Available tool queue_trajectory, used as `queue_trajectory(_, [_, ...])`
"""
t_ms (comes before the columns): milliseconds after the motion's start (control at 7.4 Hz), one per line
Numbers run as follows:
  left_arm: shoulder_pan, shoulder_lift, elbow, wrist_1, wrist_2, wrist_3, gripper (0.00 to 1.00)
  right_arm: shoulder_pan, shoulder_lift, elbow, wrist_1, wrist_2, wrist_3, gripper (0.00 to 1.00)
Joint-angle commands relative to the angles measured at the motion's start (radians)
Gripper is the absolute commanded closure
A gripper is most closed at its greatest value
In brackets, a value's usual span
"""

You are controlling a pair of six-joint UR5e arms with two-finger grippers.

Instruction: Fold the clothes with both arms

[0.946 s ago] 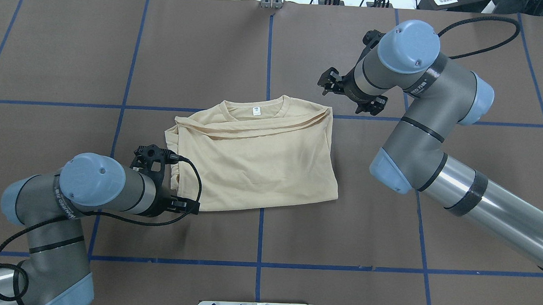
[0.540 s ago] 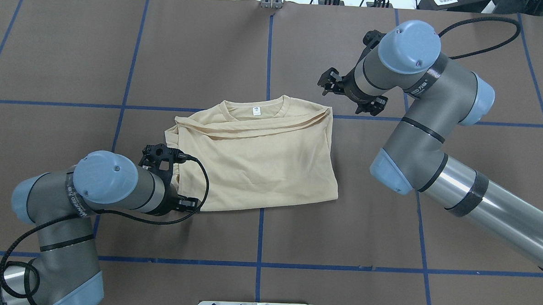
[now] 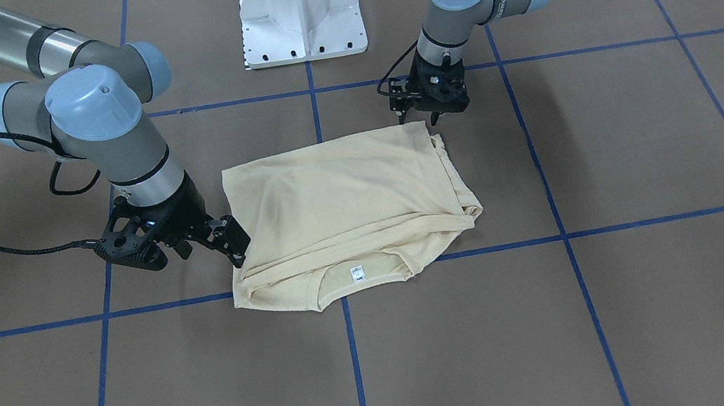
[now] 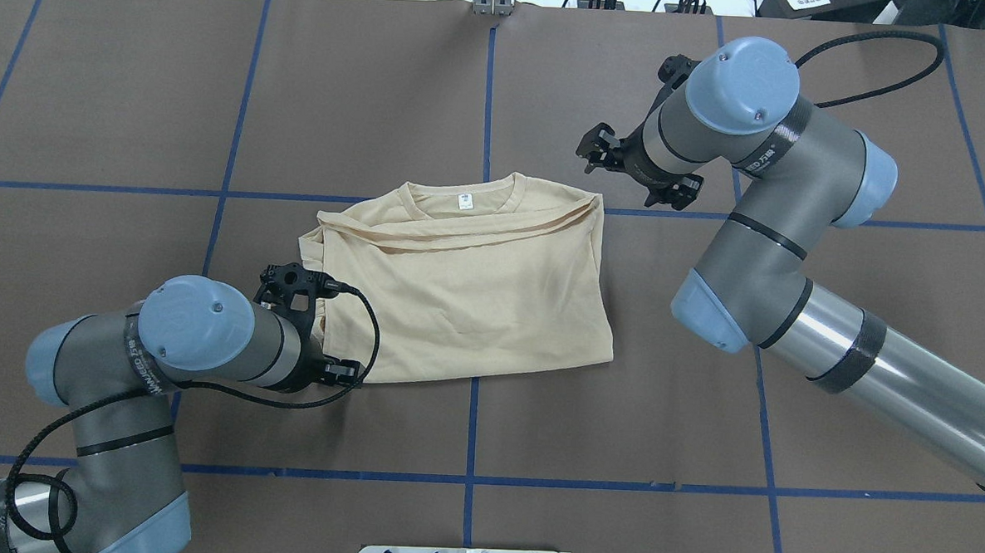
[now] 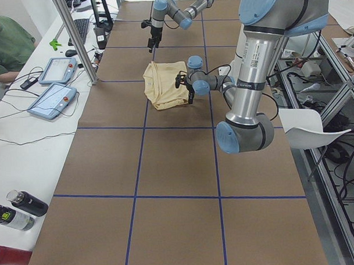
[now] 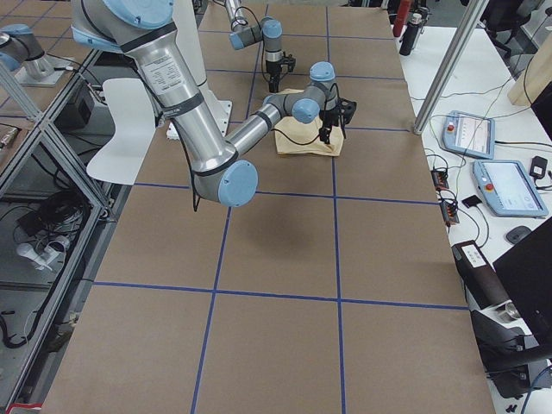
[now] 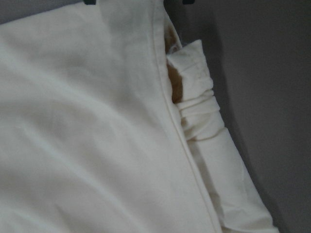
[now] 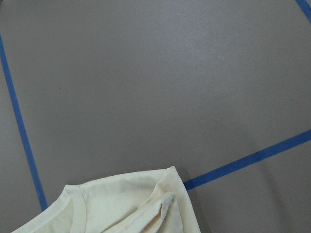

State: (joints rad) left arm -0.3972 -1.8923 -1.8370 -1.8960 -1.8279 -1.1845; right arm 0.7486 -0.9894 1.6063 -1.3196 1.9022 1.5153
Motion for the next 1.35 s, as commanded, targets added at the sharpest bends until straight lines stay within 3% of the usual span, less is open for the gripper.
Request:
queue_trajectory(0, [0.003, -0.007, 0.004, 0.000, -0.001, -0.001, 0.40, 0.000, 0.000, 0.000, -0.001, 0.000, -0.003, 0.00])
queue_trajectory(270, [0.003, -0.011, 0.004, 0.000, -0.001, -0.001, 0.46, -0.002, 0.000, 0.000, 0.000, 0.000, -0.003, 0.00])
queue_trajectory(405, [0.003, -0.011, 0.004, 0.000, -0.001, -0.001, 0.55, -0.002, 0.000, 0.000, -0.001, 0.000, -0.003, 0.00])
queue_trajectory(675, [0.003, -0.010, 0.004, 0.000, 0.001, -0.001, 0.91, -0.002, 0.000, 0.000, 0.000, 0.000, -0.003, 0.00])
queue_trajectory(811, [0.003, -0.010, 0.004, 0.000, 0.001, -0.001, 1.00, -0.002, 0.000, 0.000, 0.000, 0.000, -0.003, 0.00])
queue_trajectory(1216, [-0.011, -0.001, -0.008, 0.002, 0.002, -0.001, 1.00, -0.002, 0.000, 0.001, 0.000, 0.000, -0.003, 0.00])
